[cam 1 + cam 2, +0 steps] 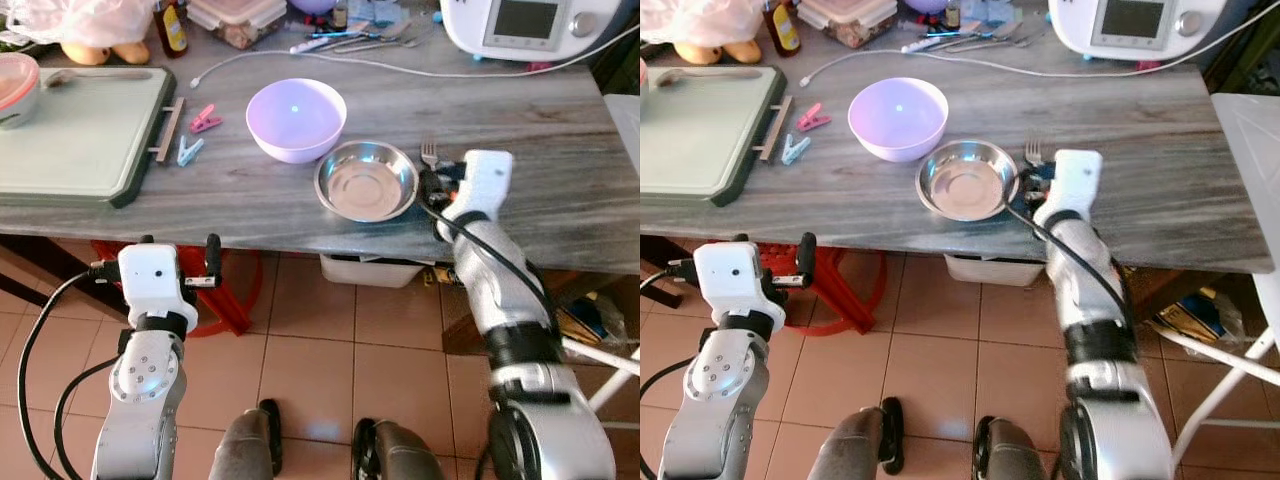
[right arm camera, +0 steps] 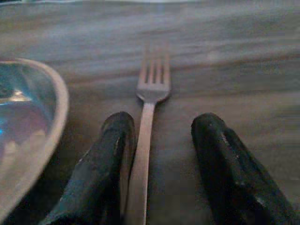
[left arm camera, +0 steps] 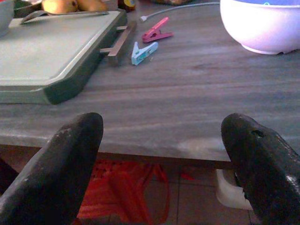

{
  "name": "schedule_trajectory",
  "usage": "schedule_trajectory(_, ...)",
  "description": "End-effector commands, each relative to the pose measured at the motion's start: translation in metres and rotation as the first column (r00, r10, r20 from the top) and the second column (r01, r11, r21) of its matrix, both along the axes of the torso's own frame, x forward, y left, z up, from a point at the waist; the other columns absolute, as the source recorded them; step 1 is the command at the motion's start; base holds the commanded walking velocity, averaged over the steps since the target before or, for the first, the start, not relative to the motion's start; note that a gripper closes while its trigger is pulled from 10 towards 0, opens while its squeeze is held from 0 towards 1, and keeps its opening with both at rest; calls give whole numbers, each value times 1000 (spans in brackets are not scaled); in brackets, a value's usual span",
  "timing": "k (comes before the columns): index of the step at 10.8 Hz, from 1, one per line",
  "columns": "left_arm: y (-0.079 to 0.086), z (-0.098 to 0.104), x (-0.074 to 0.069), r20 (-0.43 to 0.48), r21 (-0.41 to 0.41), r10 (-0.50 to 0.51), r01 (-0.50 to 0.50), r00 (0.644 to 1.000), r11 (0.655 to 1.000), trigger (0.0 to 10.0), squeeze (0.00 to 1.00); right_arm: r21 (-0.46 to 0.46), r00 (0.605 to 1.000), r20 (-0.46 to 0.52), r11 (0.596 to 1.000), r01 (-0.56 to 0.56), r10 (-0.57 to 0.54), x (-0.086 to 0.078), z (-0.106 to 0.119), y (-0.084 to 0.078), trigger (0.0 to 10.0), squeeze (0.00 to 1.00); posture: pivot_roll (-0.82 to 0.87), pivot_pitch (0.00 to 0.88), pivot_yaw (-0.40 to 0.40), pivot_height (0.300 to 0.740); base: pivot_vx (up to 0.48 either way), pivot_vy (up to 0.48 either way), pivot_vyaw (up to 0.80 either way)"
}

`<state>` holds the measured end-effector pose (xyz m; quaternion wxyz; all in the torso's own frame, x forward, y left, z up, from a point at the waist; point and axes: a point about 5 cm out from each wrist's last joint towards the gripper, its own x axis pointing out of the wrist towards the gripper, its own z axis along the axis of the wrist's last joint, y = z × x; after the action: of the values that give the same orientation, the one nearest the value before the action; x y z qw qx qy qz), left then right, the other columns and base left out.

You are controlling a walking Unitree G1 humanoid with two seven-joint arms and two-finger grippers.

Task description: Setting the table

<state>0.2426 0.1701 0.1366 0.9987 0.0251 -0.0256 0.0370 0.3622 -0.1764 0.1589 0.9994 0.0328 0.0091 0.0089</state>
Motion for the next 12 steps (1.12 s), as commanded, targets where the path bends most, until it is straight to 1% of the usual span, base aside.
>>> schedule_trajectory(1,0,-3,-1,-13,9,3,-3,1000,1000,10000,0,-3,1000,24,1000,16,-16,-5,-2,-2,10000,0,56,221,23,740,0,0,0)
schedule_trajectory(2,0,-4,-1,-11,1,-1,1,1000,1000,10000,0,13,996,86,1000,25,-26,-8,4,0,10000,0,55,211,25,740,0,0,0)
schedule_trajectory(3,-1,-6,-1,-18,-17,-3,3,1000,1000,10000,0,-34,987,160,999,18,-12,-12,13,5,10000,0,50,202,27,740,0,0,0)
schedule_trajectory(4,-2,-7,1,-19,-19,6,-6,1000,1000,10000,0,-62,978,209,998,11,2,-14,20,8,10000,0,47,193,26,740,0,0,0)
schedule_trajectory(5,-3,-7,4,-19,-25,19,-20,1000,1000,10000,0,-102,971,239,995,6,18,-16,22,10,10000,0,46,189,24,740,0,0,0)
schedule_trajectory(6,-4,-7,5,-18,-24,19,-20,1000,1000,10000,0,-116,971,237,992,44,-16,-18,22,4,10000,0,44,187,21,740,0,0,0)
schedule_trajectory(7,-4,-7,6,-17,-23,21,-21,1000,1000,10000,0,-134,973,211,983,127,-97,-20,16,-10,10000,0,39,195,15,740,0,0,0)
schedule_trajectory(8,-3,-7,6,-18,-25,24,-25,1000,999,10000,0,-147,973,191,976,158,-129,-21,12,-15,10000,0,36,197,16,740,0,0,0)
schedule_trajectory(9,-3,-7,7,-18,-27,27,-28,999,999,10000,0,-176,974,124,961,212,-192,-17,3,-25,10000,0,38,206,18,740,0,0,0)
schedule_trajectory(10,-5,-6,7,-17,-29,23,-24,1000,999,10000,0,-166,972,90,959,231,-218,-12,1,-30,10000,0,42,213,20,740,0,0,0)
schedule_trajectory(11,-3,-7,5,-23,-26,19,-19,1000,999,10000,0,-217,976,64,951,218,-209,-4,4,-33,10000,0,49,224,27,740,0,0,0)
schedule_trajectory(12,0,-7,1,-33,-18,17,-18,999,1000,10000,0,-223,982,40,956,188,-184,3,6,-34,10000,0,58,239,34,740,0,0,0)
